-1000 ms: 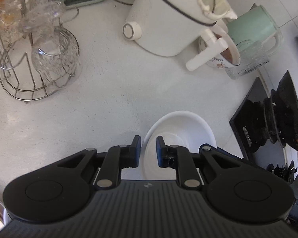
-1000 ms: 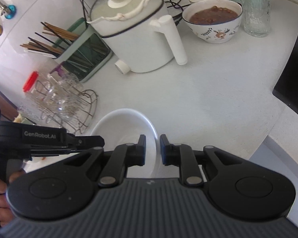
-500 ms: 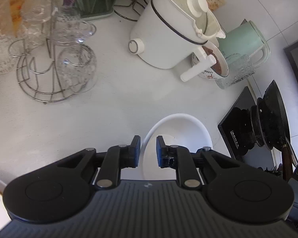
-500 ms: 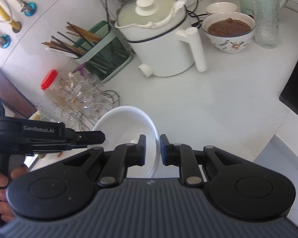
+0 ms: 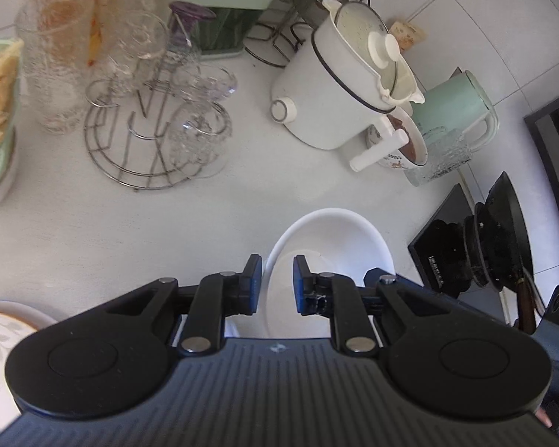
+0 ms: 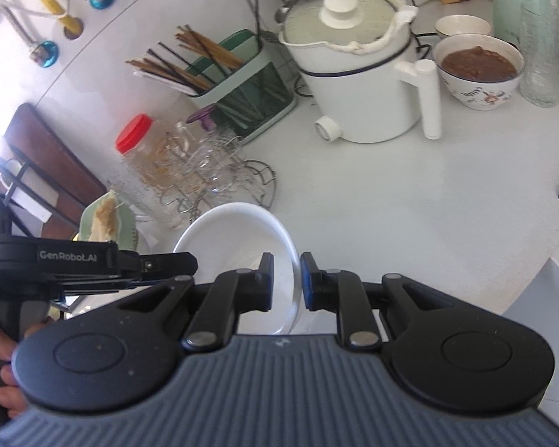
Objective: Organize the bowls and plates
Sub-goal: 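Carry the small white bowl with the left tool to the nested white bowls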
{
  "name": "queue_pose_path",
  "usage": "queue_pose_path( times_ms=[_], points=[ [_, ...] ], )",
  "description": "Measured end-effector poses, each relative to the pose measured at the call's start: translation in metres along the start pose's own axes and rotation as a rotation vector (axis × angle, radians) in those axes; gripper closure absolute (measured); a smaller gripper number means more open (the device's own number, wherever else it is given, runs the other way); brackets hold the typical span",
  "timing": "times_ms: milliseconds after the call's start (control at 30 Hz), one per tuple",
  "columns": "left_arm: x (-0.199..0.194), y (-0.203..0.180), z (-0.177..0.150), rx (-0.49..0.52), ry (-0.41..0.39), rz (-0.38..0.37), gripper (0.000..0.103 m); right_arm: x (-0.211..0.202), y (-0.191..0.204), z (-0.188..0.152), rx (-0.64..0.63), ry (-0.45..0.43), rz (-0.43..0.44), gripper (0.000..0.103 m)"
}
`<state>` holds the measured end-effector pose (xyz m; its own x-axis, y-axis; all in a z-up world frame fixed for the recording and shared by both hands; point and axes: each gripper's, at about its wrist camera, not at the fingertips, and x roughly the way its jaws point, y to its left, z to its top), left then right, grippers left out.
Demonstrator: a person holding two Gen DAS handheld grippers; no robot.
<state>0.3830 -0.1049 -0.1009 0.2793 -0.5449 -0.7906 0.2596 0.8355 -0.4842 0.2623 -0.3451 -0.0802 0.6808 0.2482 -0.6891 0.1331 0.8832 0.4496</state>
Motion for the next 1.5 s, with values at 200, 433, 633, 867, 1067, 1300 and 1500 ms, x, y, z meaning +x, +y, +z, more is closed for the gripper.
queue_pose_path(
  times_ms=[200,433,633,867,1067,1300,1500],
  points=[
    [-0.013,0.019,-0.011,-0.029,-0.007,0.017,0.083,0.005,0.018,-0.007,-0.042,0.024,0.02,0.084],
    [-0.025,0.049,-0.029,-0.098,-0.005,0.041,0.083,0.018,0.034,-0.021,-0.066,0.098,0.048,0.084],
    [-0.035,0.065,-0.042,-0.121,-0.023,0.074,0.083,0.036,0.046,-0.033,-0.099,0.163,0.059,0.084],
    [-0.035,0.069,-0.051,-0.114,-0.027,0.132,0.083,0.055,0.053,-0.045,-0.126,0.221,0.059,0.084],
    [-0.028,0.074,-0.053,-0.118,-0.016,0.149,0.083,0.061,0.053,-0.046,-0.133,0.227,0.048,0.084],
    [-0.021,0.078,-0.056,-0.12,-0.017,0.163,0.071,0.059,0.046,-0.041,-0.121,0.184,0.001,0.063],
    [-0.017,0.081,-0.06,-0.134,-0.017,0.153,0.055,0.068,0.029,-0.036,-0.063,0.183,0.012,0.052]
  ],
)
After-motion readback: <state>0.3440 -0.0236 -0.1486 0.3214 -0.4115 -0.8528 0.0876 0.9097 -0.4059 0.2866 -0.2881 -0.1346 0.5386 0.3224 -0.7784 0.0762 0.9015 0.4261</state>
